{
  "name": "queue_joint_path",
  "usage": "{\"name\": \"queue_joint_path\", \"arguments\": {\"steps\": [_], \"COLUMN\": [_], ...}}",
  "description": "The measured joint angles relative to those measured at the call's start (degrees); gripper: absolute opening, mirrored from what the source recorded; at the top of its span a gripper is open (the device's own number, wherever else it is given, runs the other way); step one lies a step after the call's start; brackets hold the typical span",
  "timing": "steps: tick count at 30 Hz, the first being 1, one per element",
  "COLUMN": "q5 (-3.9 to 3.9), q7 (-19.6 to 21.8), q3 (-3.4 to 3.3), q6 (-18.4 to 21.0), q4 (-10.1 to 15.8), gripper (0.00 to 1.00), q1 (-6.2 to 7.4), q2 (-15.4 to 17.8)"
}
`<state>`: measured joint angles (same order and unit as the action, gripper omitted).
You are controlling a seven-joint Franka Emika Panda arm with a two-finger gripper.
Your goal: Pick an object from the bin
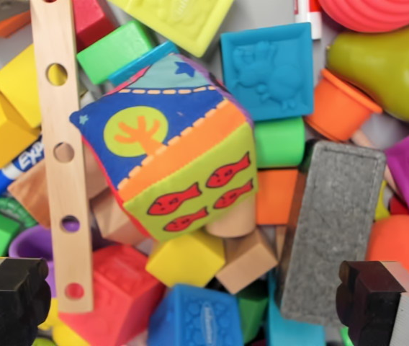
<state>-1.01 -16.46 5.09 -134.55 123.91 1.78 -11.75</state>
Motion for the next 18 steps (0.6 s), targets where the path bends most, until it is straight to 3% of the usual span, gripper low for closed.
{"name": "queue_joint_path", "arguments": {"steps": [18], "q5": [-0.67], "q7": [-12.7], "q3": [0.83], "q6": [-3.97], "q4": [1.96], "gripper": [1.0], "q1": [0.01], "q2": [-1.44]}}
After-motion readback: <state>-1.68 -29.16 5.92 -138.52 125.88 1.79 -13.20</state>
